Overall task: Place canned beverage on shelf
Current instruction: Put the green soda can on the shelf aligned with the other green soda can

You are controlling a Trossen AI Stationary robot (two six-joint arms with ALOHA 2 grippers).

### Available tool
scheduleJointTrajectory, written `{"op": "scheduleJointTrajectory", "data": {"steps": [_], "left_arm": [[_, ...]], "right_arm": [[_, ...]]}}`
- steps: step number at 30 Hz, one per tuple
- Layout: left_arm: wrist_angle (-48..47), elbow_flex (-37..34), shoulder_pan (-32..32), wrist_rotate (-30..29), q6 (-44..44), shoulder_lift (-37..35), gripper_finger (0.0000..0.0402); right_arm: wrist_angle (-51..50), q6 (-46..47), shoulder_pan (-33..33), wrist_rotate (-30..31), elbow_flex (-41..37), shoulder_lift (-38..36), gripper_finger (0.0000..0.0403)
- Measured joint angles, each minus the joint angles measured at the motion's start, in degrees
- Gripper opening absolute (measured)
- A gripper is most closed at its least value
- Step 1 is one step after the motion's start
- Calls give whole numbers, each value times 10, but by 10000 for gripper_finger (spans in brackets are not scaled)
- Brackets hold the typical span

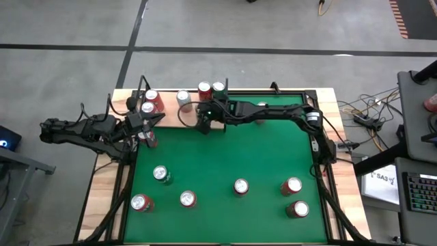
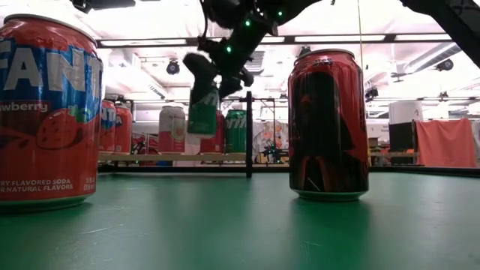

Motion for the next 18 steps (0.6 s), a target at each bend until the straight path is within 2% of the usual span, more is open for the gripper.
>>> {"op": "scheduleJointTrajectory", "data": {"steps": [7, 12, 18], "left_arm": [[0, 0, 0, 0, 1, 0, 0], [0, 0, 0, 0, 1, 0, 0], [1, 0, 0, 0, 1, 0, 0]], "right_arm": [[20, -15, -2, -93, 11, 2, 310], [21, -56, 0, -96, 7, 5, 311], [16, -63, -10, -92, 7, 27, 310]]}}
